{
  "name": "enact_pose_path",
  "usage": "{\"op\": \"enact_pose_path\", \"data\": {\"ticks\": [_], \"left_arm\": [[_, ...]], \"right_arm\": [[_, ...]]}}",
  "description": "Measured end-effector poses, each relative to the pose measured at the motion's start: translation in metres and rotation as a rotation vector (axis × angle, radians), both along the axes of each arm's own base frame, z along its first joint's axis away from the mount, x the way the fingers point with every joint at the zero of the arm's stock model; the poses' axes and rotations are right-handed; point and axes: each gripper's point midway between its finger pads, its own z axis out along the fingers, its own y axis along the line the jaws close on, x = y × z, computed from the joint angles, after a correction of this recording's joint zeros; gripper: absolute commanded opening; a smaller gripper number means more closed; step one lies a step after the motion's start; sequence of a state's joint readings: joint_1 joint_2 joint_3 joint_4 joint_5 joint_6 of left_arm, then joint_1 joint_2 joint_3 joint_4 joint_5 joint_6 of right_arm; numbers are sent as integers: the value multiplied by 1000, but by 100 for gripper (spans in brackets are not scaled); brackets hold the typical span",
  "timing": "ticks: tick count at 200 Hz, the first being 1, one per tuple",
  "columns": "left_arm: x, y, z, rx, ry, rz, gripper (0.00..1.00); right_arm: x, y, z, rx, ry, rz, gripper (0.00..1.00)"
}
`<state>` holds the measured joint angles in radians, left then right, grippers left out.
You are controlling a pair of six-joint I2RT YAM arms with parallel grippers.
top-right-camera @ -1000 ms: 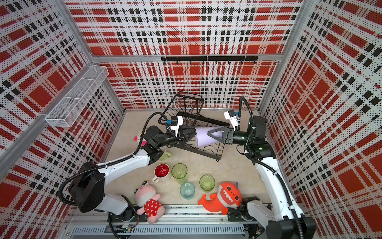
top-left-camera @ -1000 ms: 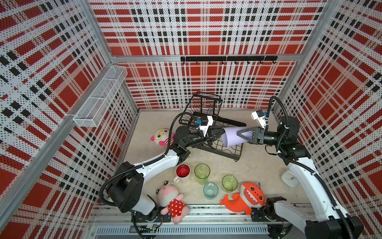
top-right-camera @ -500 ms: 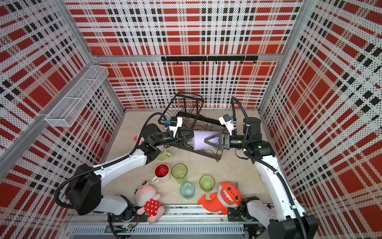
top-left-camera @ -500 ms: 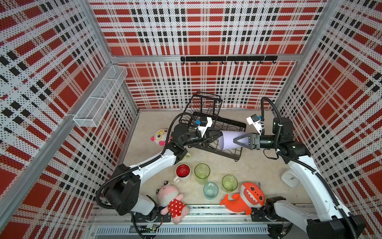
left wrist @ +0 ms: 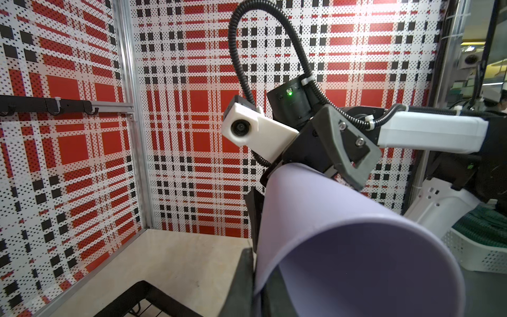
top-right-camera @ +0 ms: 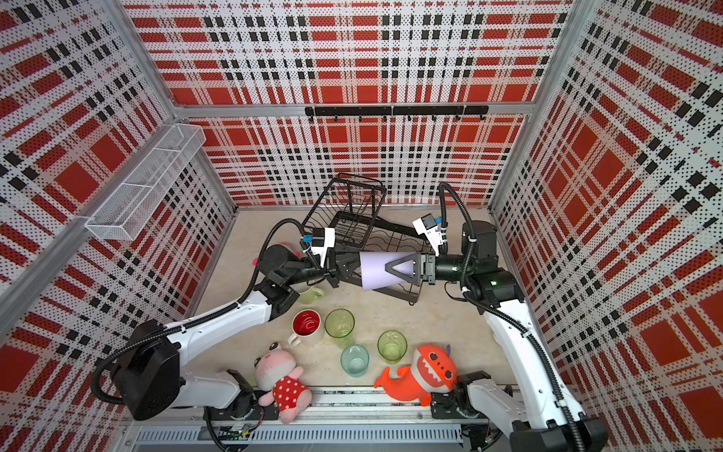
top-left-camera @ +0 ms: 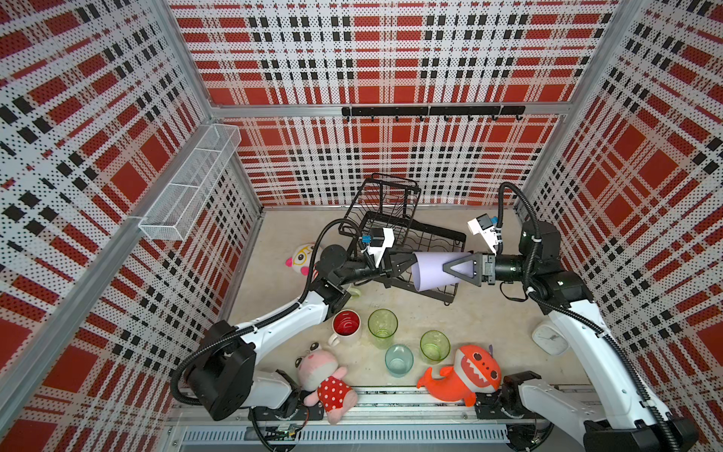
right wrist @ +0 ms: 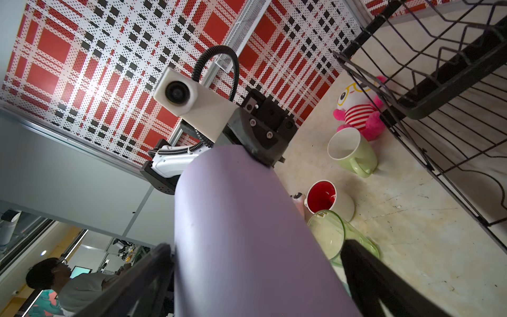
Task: Load cups into a dish rack
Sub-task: Pick up the cup from the center of the table.
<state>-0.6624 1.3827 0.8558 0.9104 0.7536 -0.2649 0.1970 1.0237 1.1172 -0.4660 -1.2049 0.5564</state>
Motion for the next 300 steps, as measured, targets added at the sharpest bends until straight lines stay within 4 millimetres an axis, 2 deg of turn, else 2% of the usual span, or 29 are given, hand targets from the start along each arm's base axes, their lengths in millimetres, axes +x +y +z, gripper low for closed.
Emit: {"op": "enact_pose_path", "data": {"ticks": [33,84,116,149,192,213,245,280,300], "left_arm": [[-2,4,10,-44,0,-15,0],[1,-1,7,-47,12,-44,0],[5,-6,0,-33,28,-58,0],[4,-6,4,-40,20,-62,0],[4,-6,3,-39,21,-63,0],[4,-6,3,-38,21,-61,4],[7,-7,2,-34,22,-48,17],[14,-7,0,-34,35,-14,20],[18,-6,0,-36,37,6,32]], "right_arm": [[-1,1,7,18,-8,9,100],[-5,2,7,49,12,34,99],[-5,3,9,63,14,46,89],[-5,3,9,66,22,45,77],[-5,2,9,64,12,46,75],[-5,2,9,63,8,44,75],[-3,2,7,57,5,34,74],[0,1,1,39,17,8,70],[3,1,-2,30,24,-6,69]]}}
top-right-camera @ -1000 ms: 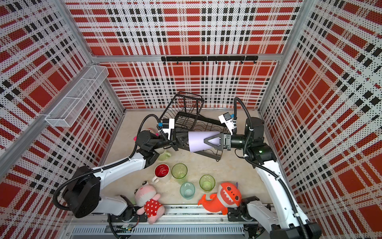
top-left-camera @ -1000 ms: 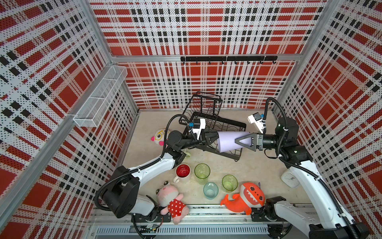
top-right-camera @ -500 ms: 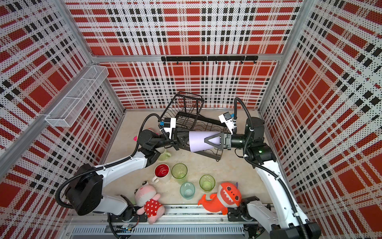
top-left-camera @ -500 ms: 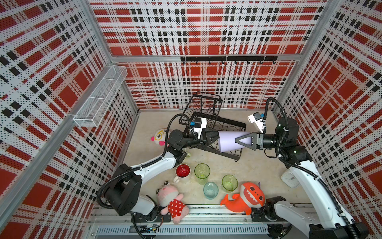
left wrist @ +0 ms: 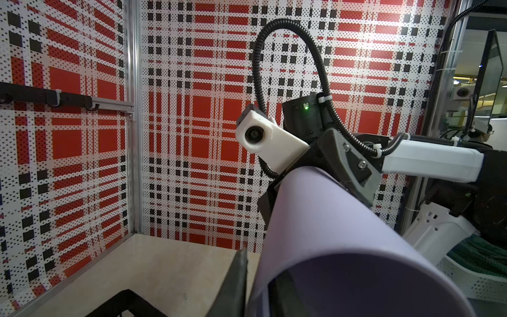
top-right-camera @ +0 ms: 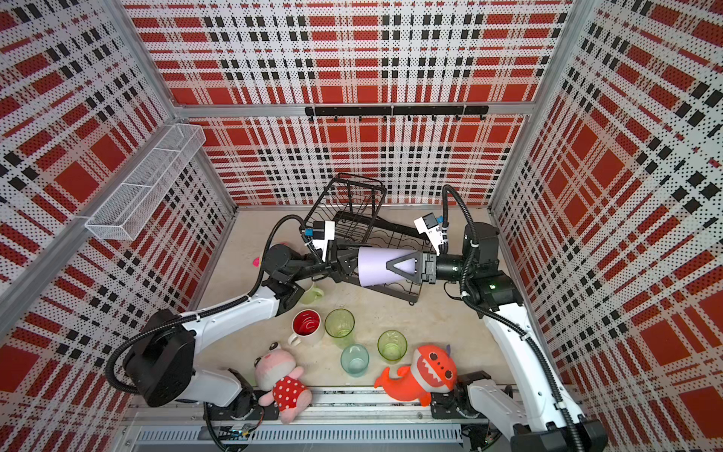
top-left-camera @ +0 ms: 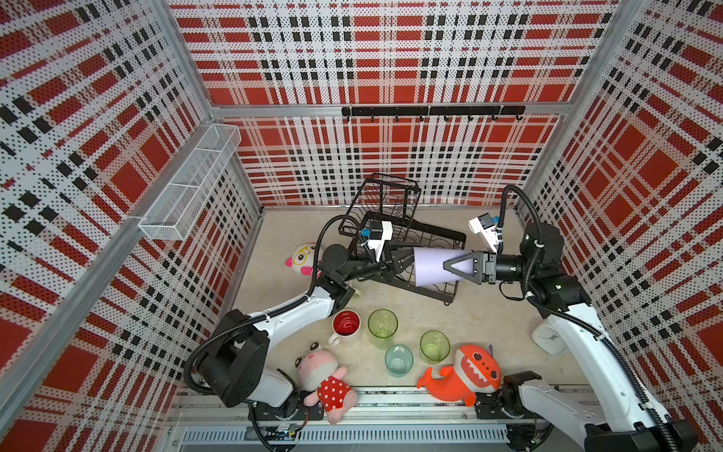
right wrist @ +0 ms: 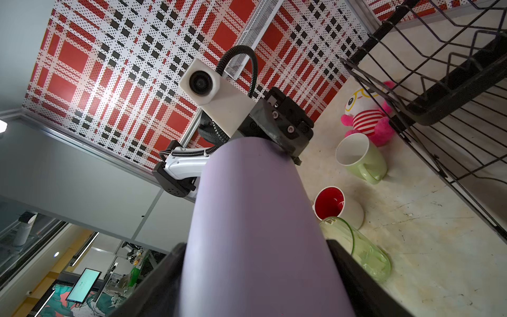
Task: Load cups into a dish rack
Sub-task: Pick up the cup from the center of the table, then place the cup upside down at the dish rack.
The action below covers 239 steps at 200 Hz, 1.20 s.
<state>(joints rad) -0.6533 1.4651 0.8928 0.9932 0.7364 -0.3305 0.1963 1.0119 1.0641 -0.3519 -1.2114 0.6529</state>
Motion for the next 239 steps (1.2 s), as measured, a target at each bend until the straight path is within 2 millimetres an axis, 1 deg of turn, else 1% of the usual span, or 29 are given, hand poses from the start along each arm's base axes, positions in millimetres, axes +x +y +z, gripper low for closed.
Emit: {"op": "enact_pose_path", "data": {"ticks": [12,25,33,47,76,114,154,172,194,239], "left_arm": [[3,0,0,-1,3,14,45],[6,1,-1,1,6,32,52],[9,2,-2,2,8,44,59],[13,3,-2,2,13,64,66],[21,7,-3,3,25,99,67],[29,16,-1,-8,30,146,68],[40,28,-3,-9,49,202,68],[42,34,-4,-10,55,234,68],[43,43,-2,-13,52,280,68],[45,65,10,-46,40,399,68]], "right_arm": [[2,0,-2,-5,4,-7,69],[5,0,-5,-14,15,-18,69],[6,0,-7,-18,20,-24,70],[9,-1,-10,-26,30,-34,70],[16,-7,-11,-32,36,-70,70],[33,-28,-10,-21,47,-157,70],[46,-43,-17,-21,76,-222,71],[53,-47,-28,-46,104,-253,72],[68,-53,-46,-93,145,-299,72],[101,-66,-91,-211,240,-394,72]]}}
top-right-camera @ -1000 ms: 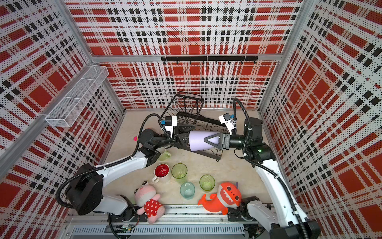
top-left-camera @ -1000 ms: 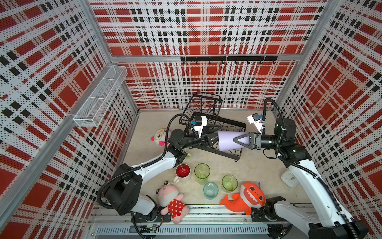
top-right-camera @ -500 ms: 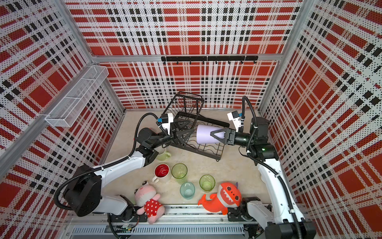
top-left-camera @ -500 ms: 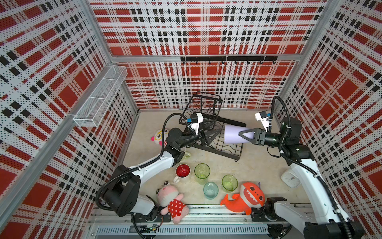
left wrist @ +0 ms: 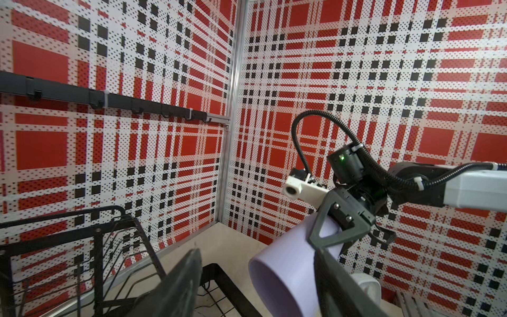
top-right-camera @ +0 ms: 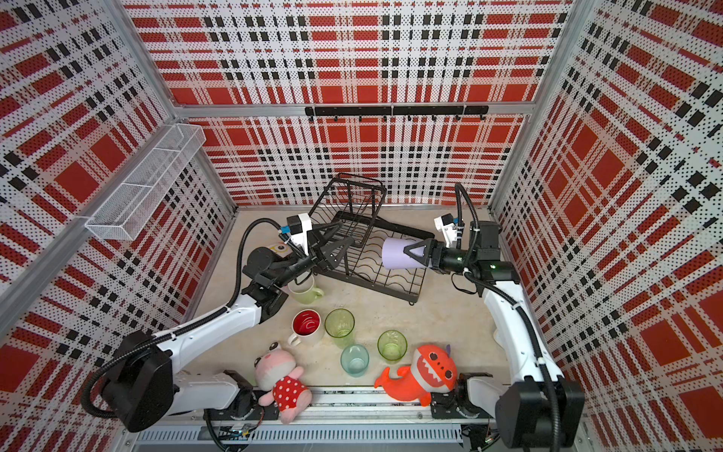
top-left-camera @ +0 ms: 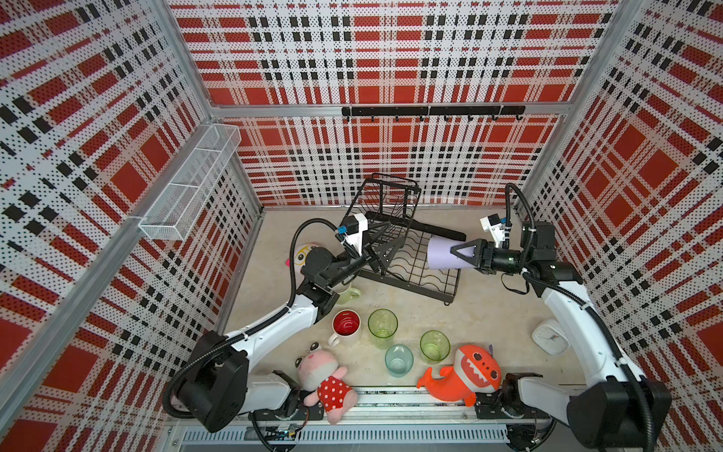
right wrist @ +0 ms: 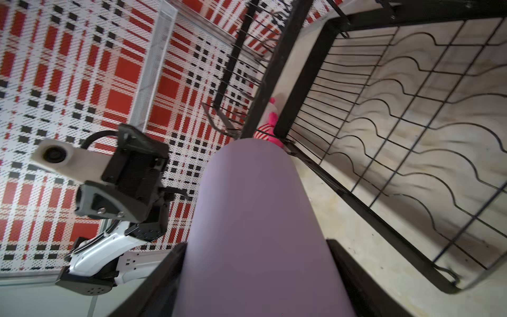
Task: Load cups into a dish rack
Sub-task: Place the cup upside down at the dish rack.
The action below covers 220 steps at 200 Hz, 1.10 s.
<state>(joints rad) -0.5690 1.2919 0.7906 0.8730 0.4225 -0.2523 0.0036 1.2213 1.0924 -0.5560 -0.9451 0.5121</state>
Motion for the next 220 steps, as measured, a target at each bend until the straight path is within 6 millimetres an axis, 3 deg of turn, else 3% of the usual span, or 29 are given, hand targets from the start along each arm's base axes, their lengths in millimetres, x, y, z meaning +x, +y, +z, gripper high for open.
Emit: {"op": "enact_pose_path", "data": {"ticks": [71,137,164,220], "left_arm": [[-4,24,10,-3,-13,121,68],[-14,37,21,21,-38,174,68],[-16,42,22,36,-41,199,68],[-16,47,19,69,-37,235,68]], "right_arm": [[63,-26,-70,-227,124,-133,67],[131,-48,-119,-501,215,-208,65],[152,-49,-128,-624,226,-218,67],[183,-47,-123,-805,205,-246,67]]}}
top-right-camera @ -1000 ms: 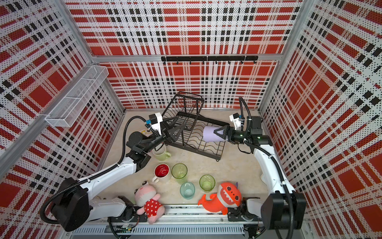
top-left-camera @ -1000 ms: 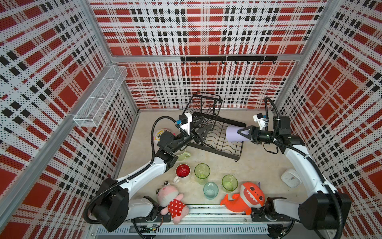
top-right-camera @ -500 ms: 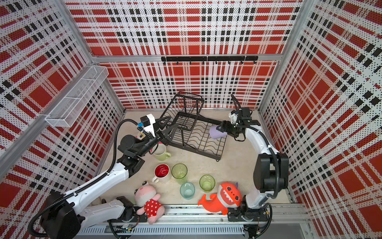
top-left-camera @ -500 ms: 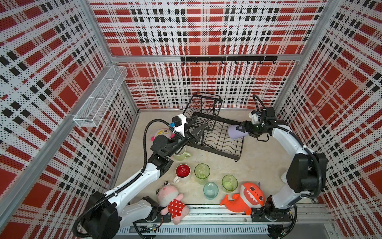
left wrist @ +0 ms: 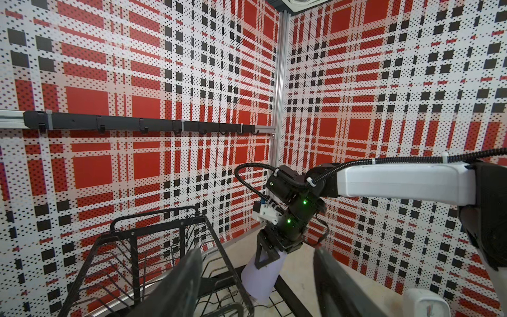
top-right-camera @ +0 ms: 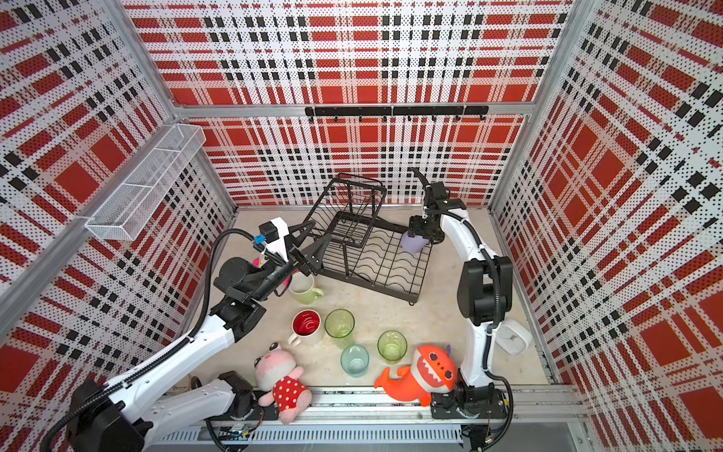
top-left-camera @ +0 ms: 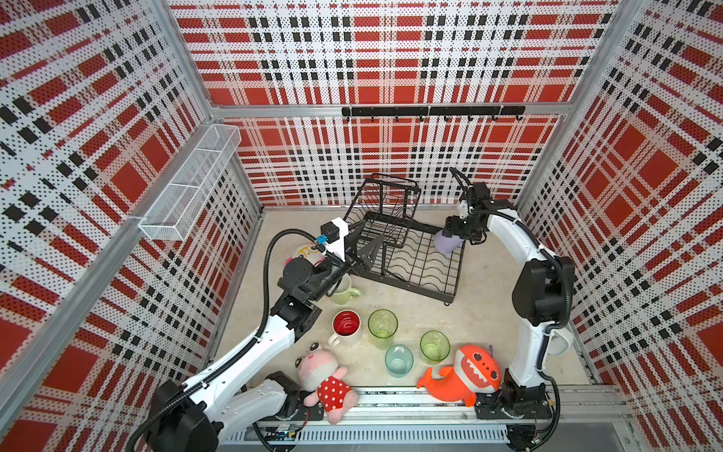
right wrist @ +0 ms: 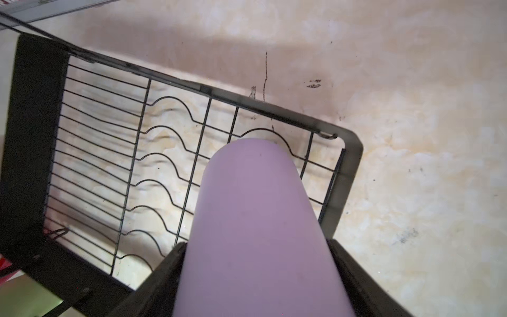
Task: Load cups into a dish rack
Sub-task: Place the cup upside down at the dish rack.
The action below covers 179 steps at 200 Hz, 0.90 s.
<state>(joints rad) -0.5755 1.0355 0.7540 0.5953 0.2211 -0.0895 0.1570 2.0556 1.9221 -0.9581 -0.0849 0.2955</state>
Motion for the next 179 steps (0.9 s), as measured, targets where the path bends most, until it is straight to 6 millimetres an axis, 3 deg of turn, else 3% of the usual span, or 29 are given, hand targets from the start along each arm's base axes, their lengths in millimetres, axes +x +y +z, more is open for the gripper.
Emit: {"op": "enact_pose_path", "data": {"ticks": [62,179], "left_arm": [[0,4,-3,22,5,29,68],[1,4,-8,42,12,45,68]], "right_arm": [[5,-20,-18,-195,74,-43,70],[18,-20,-35,-243,112,-40,75]]}}
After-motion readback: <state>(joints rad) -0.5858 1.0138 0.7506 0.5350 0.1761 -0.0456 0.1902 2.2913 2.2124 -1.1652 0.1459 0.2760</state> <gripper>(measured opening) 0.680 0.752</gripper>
